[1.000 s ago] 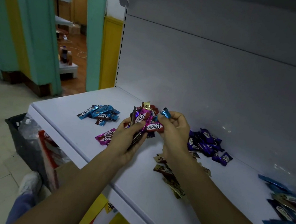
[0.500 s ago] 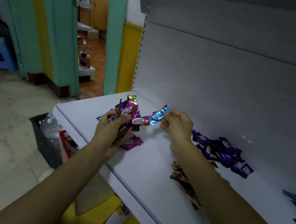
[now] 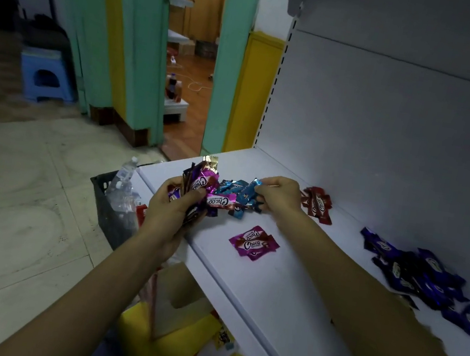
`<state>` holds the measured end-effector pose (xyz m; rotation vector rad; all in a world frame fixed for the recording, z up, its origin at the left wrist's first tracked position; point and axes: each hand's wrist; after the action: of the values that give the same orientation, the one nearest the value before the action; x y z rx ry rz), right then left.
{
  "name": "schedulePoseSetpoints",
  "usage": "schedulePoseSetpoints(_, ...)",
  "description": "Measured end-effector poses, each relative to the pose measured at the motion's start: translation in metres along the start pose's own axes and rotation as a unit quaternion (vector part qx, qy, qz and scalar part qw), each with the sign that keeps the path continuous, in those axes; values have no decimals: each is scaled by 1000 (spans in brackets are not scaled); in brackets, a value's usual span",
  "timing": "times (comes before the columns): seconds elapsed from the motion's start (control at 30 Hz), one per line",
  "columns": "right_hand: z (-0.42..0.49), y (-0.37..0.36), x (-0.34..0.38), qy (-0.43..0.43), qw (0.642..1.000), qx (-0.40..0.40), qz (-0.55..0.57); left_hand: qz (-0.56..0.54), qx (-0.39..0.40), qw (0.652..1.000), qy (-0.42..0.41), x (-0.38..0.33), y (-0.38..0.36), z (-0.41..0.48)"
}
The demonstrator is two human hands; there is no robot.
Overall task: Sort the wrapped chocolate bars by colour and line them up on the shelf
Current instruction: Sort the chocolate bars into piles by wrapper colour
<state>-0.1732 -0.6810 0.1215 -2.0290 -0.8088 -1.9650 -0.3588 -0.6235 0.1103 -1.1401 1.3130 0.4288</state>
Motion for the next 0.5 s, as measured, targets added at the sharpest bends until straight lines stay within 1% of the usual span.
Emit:
schedulePoseSetpoints(0.2, 5, -8, -8, 45, 994, -18, -99, 17, 32, 999, -23, 5, -4, 5)
schedulePoseSetpoints(0.3, -6, -6, 0, 116, 990, -46, -63, 19, 51, 998, -29, 4, -8, 8)
schedulePoseSetpoints(0.33, -13, -5, 6, 134, 990, -36, -38, 25, 57, 998, -29, 4, -9, 10)
schedulePoseSetpoints(0.37, -19, -4, 13, 139, 990, -9, -19, 35, 62, 997, -30, 4, -12, 10)
schedulePoseSetpoints(0.47, -39, 2, 31, 119, 986, 112, 5, 67, 77, 994, -39, 6, -21, 9)
schedulePoseSetpoints(0.5, -43, 5, 33, 124, 983, 135, 9, 75, 82, 993, -42, 7, -25, 7)
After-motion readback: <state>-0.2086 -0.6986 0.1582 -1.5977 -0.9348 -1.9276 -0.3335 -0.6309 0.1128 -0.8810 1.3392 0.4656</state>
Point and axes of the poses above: each hand's wrist, its own z-axis towards the middle knuckle, its own y-axis out of the back of the hand, x = y × z, and after that the axes turned 4 degrees about z, right-handed
